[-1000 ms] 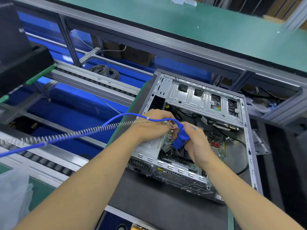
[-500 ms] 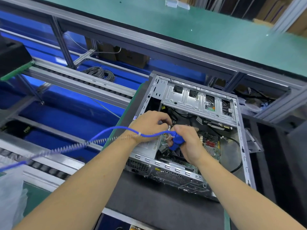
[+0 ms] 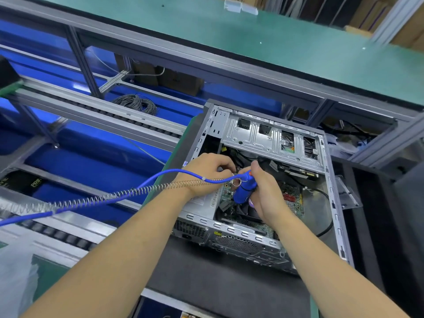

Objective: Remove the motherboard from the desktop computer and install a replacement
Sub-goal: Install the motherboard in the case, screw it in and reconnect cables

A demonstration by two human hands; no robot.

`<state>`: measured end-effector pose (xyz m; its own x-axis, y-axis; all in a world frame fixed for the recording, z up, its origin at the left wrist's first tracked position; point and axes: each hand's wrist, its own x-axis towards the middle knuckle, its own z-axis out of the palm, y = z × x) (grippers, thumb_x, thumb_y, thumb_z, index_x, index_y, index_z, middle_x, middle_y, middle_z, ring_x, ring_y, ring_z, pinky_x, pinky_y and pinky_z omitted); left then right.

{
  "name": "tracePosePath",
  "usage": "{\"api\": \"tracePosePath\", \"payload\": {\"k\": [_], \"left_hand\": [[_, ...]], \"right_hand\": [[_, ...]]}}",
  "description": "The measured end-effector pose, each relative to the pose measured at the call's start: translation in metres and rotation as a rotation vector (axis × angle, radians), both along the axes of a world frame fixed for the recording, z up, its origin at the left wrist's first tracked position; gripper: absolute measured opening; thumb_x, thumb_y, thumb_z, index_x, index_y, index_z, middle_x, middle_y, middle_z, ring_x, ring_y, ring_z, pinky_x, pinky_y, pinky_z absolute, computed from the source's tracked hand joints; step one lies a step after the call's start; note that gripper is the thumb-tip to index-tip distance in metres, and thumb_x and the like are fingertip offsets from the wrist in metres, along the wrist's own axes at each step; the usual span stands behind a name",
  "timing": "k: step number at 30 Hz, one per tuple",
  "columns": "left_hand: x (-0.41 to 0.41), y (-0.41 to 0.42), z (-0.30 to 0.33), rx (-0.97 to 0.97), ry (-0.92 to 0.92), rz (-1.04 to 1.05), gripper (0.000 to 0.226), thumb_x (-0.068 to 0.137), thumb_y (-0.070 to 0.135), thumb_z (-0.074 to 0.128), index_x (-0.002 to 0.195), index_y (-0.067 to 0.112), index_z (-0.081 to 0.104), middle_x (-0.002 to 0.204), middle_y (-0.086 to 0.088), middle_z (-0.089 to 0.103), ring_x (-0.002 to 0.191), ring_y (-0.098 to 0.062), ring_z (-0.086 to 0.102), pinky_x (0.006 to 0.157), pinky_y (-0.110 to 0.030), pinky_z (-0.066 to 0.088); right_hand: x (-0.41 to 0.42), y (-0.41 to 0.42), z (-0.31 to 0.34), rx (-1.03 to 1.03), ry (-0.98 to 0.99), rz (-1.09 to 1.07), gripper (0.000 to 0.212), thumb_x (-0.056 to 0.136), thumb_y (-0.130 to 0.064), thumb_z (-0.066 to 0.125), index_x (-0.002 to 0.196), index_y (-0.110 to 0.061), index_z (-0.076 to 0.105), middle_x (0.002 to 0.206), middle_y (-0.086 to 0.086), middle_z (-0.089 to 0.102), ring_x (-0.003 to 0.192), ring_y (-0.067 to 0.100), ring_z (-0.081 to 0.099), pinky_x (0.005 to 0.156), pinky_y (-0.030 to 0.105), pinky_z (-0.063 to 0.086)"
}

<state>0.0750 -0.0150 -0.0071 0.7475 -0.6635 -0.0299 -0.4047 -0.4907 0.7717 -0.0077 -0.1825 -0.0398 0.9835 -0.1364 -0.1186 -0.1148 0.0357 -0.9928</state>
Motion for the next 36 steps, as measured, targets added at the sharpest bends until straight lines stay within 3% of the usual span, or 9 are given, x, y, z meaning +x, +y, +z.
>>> {"api": "tracePosePath", "payload": {"k": [3, 8, 12, 15, 22, 26, 29, 33, 36], "left_hand": [[-0.002, -0.002, 0.002, 0.012, 0.014, 0.018, 0.023, 0.081, 0.029, 0.05, 0.089, 0.034, 0.071, 0.072, 0.004, 0.067, 0.073, -0.024, 0.062, 0.074, -0.046, 0.057], [-0.002, -0.003, -0.001, 0.02, 0.002, 0.053, 0.02, 0.077, 0.031, 0.051, 0.084, 0.035, 0.069, 0.06, 0.009, 0.061, 0.059, -0.01, 0.054, 0.068, -0.039, 0.055], [-0.004, -0.002, -0.001, 0.025, -0.015, 0.063, 0.022, 0.078, 0.034, 0.049, 0.086, 0.038, 0.069, 0.07, 0.006, 0.067, 0.071, -0.014, 0.062, 0.074, -0.043, 0.055], [-0.002, -0.003, 0.001, 0.06, -0.006, 0.049, 0.028, 0.076, 0.035, 0.046, 0.09, 0.037, 0.07, 0.082, 0.005, 0.072, 0.082, -0.017, 0.066, 0.079, -0.043, 0.056], [-0.001, -0.001, 0.0, 0.003, -0.003, 0.004, 0.022, 0.079, 0.036, 0.052, 0.09, 0.031, 0.071, 0.071, 0.013, 0.065, 0.069, -0.011, 0.059, 0.071, -0.038, 0.055], [0.002, 0.0, -0.005, -0.011, -0.033, -0.011, 0.011, 0.088, 0.032, 0.064, 0.095, 0.028, 0.072, 0.072, 0.017, 0.064, 0.069, -0.005, 0.059, 0.069, -0.034, 0.053], [0.001, -0.001, -0.006, -0.001, -0.038, 0.024, 0.011, 0.085, 0.034, 0.06, 0.089, 0.036, 0.071, 0.068, 0.024, 0.061, 0.065, 0.003, 0.056, 0.063, -0.028, 0.047], [-0.001, -0.003, -0.003, -0.015, 0.018, 0.018, 0.018, 0.08, 0.037, 0.054, 0.084, 0.033, 0.071, 0.076, 0.013, 0.068, 0.075, -0.011, 0.064, 0.072, -0.041, 0.055], [0.0, -0.004, -0.004, -0.002, -0.005, 0.015, 0.018, 0.08, 0.034, 0.054, 0.085, 0.032, 0.07, 0.071, 0.011, 0.066, 0.073, -0.015, 0.063, 0.072, -0.042, 0.056]], "right_hand": [[0.002, 0.002, 0.002, 0.05, -0.048, 0.021, 0.061, 0.075, -0.08, 0.057, 0.073, -0.019, 0.066, 0.075, 0.008, 0.06, 0.07, 0.022, 0.055, 0.07, 0.027, 0.045], [0.004, 0.009, 0.001, -0.026, -0.134, 0.105, 0.053, 0.083, -0.066, 0.063, 0.076, -0.014, 0.055, 0.072, 0.002, 0.049, 0.065, 0.017, 0.047, 0.066, 0.024, 0.041], [0.005, 0.008, 0.0, -0.036, -0.156, 0.073, 0.045, 0.083, -0.047, 0.058, 0.067, -0.006, 0.052, 0.067, 0.024, 0.043, 0.062, 0.025, 0.041, 0.066, 0.032, 0.035], [0.005, 0.004, 0.002, 0.002, -0.157, 0.065, 0.033, 0.079, -0.041, 0.052, 0.063, -0.012, 0.059, 0.064, 0.012, 0.055, 0.059, 0.023, 0.047, 0.059, 0.028, 0.041], [0.006, 0.005, -0.002, 0.056, -0.091, 0.057, 0.054, 0.074, -0.07, 0.067, 0.078, -0.017, 0.067, 0.077, 0.015, 0.055, 0.071, 0.026, 0.051, 0.072, 0.037, 0.043], [0.007, 0.003, -0.005, 0.04, -0.06, 0.05, 0.034, 0.08, -0.052, 0.062, 0.072, -0.019, 0.07, 0.077, 0.011, 0.064, 0.072, 0.025, 0.058, 0.074, 0.039, 0.046], [0.006, 0.0, -0.005, 0.048, -0.07, 0.041, 0.039, 0.082, -0.051, 0.055, 0.071, -0.015, 0.068, 0.069, 0.014, 0.067, 0.064, 0.027, 0.061, 0.065, 0.036, 0.051], [0.006, 0.004, -0.006, 0.038, -0.069, 0.042, 0.052, 0.079, -0.069, 0.059, 0.07, -0.019, 0.068, 0.065, 0.011, 0.062, 0.061, 0.024, 0.054, 0.063, 0.031, 0.048], [0.007, 0.001, -0.009, 0.001, -0.079, 0.065, 0.051, 0.083, -0.064, 0.053, 0.065, -0.018, 0.065, 0.063, 0.009, 0.061, 0.061, 0.023, 0.053, 0.065, 0.032, 0.048]]}}
